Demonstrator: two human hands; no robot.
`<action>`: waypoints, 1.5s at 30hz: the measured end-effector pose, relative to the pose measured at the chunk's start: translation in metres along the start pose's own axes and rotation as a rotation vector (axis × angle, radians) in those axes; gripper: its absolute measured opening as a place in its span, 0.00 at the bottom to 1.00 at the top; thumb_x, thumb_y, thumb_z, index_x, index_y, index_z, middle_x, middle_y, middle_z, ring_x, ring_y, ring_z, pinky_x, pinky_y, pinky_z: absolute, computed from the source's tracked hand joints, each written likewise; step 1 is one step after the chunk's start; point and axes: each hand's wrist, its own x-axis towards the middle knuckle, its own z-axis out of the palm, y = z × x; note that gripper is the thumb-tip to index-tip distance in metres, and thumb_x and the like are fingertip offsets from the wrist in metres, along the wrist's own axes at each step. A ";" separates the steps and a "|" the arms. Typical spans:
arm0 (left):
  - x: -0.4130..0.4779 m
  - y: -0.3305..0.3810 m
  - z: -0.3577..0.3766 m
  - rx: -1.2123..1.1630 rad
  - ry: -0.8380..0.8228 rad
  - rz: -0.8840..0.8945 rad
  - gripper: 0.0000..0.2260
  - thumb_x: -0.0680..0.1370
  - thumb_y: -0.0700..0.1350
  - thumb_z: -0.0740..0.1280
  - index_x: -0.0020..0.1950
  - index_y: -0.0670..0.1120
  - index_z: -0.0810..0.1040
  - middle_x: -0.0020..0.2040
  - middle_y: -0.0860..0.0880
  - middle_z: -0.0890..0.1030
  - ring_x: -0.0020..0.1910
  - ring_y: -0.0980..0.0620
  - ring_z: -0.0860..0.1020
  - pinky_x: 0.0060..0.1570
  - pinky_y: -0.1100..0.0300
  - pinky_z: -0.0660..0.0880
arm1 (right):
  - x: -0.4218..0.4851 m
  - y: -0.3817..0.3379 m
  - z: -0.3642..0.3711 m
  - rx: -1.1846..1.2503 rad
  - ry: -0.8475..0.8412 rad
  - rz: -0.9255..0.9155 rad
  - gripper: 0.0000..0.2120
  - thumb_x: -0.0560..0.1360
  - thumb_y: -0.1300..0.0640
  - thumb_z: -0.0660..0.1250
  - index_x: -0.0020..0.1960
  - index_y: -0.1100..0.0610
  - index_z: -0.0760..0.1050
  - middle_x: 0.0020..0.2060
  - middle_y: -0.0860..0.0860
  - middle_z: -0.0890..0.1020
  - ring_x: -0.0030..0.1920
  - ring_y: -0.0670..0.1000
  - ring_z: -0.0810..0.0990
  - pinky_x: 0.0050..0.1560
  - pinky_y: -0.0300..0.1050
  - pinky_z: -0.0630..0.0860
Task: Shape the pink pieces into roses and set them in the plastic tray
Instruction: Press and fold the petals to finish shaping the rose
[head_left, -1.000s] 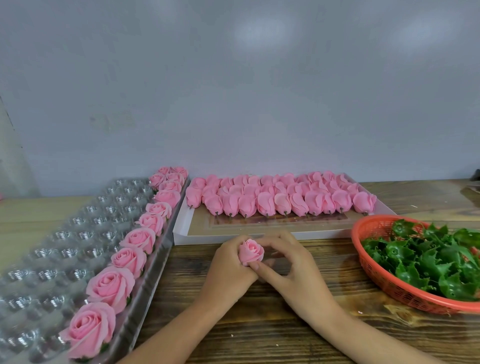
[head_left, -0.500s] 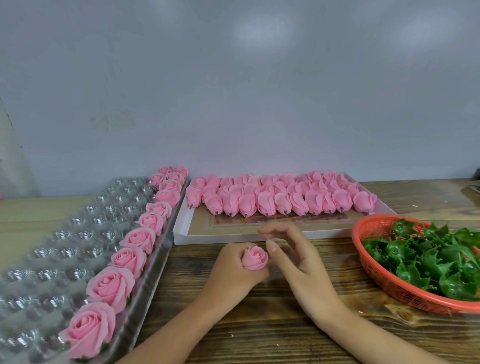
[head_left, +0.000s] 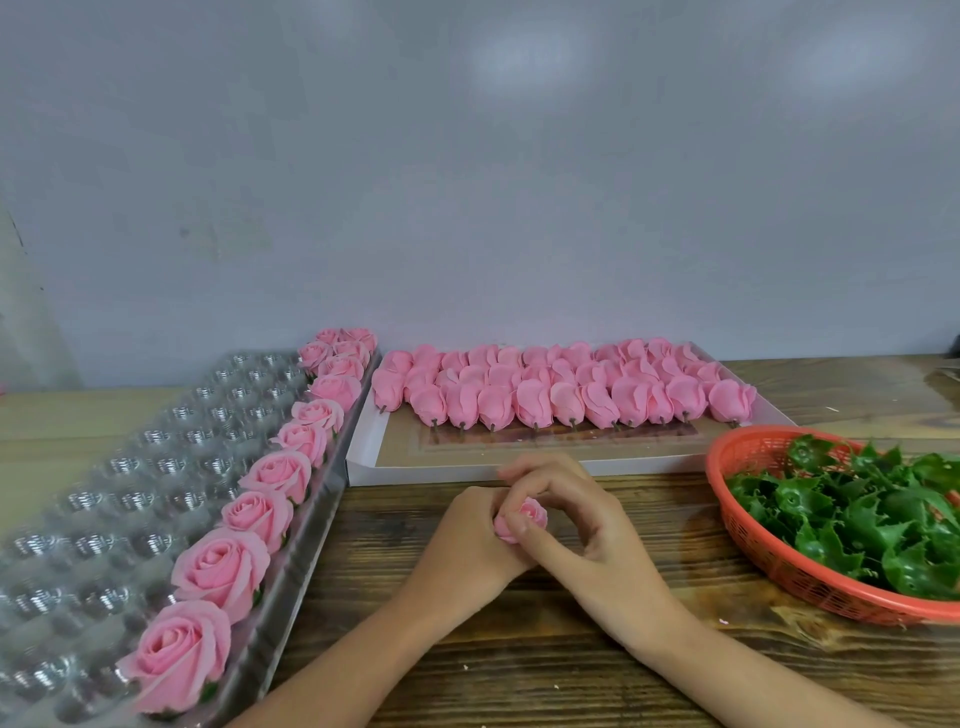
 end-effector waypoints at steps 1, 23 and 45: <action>0.001 -0.001 0.000 0.022 -0.003 0.003 0.11 0.75 0.47 0.69 0.33 0.57 0.76 0.33 0.56 0.80 0.38 0.63 0.78 0.36 0.75 0.70 | 0.000 -0.001 0.000 -0.013 -0.005 -0.003 0.03 0.76 0.55 0.69 0.45 0.54 0.80 0.52 0.46 0.80 0.63 0.52 0.76 0.60 0.45 0.73; 0.001 0.001 0.001 0.006 0.014 0.012 0.04 0.75 0.44 0.68 0.42 0.48 0.81 0.38 0.50 0.82 0.40 0.59 0.79 0.42 0.66 0.74 | 0.001 -0.001 0.000 -0.063 0.024 -0.024 0.04 0.74 0.54 0.71 0.47 0.52 0.78 0.51 0.47 0.79 0.63 0.52 0.76 0.58 0.42 0.74; -0.002 0.000 0.005 0.180 0.121 0.024 0.15 0.75 0.45 0.68 0.31 0.59 0.71 0.31 0.57 0.76 0.36 0.62 0.76 0.35 0.70 0.69 | -0.002 -0.005 0.001 -0.252 0.146 -0.045 0.11 0.70 0.64 0.76 0.45 0.53 0.77 0.51 0.41 0.78 0.58 0.45 0.77 0.55 0.35 0.72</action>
